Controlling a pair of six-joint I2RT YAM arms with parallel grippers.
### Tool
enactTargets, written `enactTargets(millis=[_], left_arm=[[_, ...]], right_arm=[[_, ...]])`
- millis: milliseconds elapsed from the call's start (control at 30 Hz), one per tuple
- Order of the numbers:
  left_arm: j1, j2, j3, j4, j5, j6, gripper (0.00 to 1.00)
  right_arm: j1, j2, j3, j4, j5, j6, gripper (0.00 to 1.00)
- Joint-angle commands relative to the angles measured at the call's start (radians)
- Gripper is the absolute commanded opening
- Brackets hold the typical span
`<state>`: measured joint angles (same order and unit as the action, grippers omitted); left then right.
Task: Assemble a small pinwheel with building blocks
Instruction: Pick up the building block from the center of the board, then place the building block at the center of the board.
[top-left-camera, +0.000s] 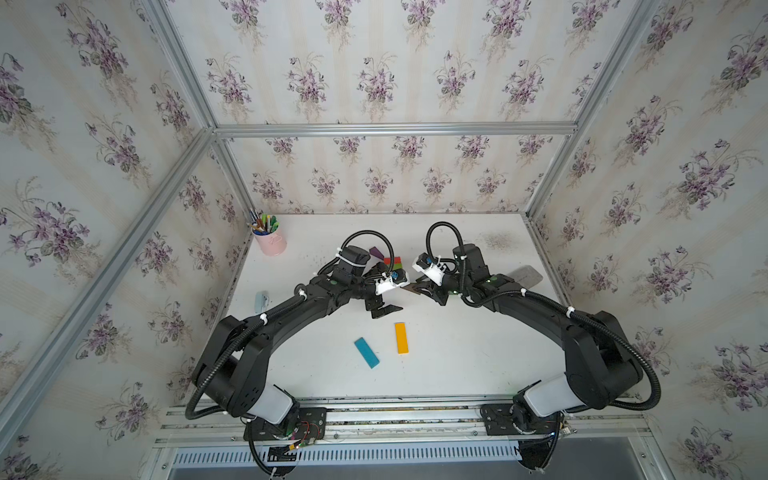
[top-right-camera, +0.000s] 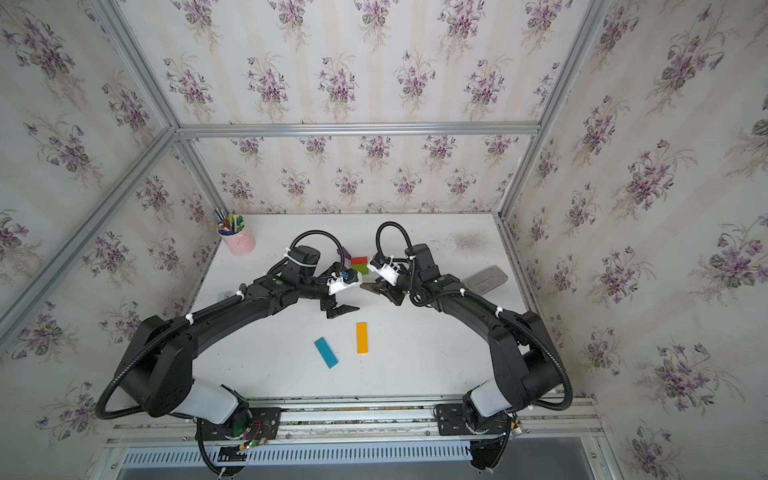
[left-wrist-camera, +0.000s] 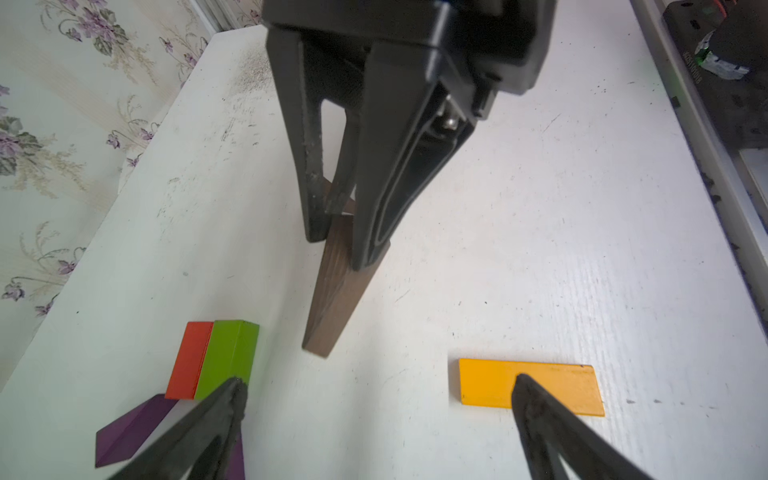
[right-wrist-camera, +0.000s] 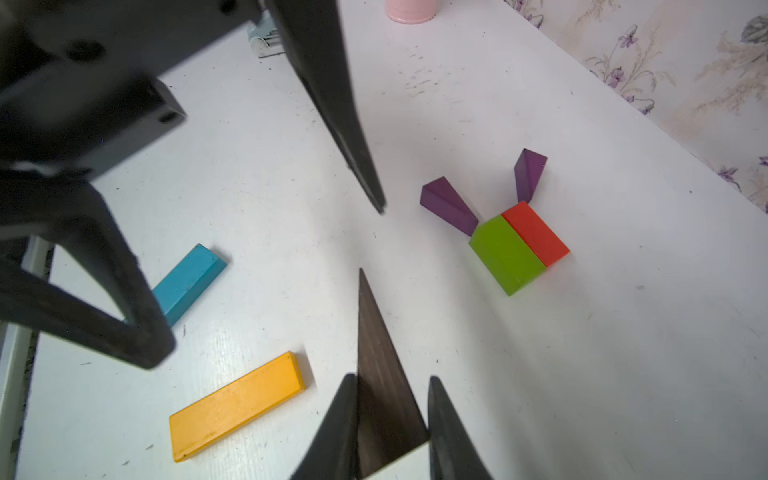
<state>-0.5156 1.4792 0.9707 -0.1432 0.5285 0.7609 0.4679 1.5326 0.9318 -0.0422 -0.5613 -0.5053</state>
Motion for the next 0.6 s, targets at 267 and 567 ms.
enactTargets(millis=[267, 567], left_arm=[[0.101, -0.282, -0.078, -0.086, -0.219, -0.228, 1.0], [0.137, -0.35, -0.149, -0.09, -0.19, -0.31, 1.0]], right_arm=[[-0.051, 0.238, 0.099, 0.136, 0.136, -0.016, 0.2], [-0.058, 0.318, 0.152, 0.162, 0.243, 0.016, 0.2]])
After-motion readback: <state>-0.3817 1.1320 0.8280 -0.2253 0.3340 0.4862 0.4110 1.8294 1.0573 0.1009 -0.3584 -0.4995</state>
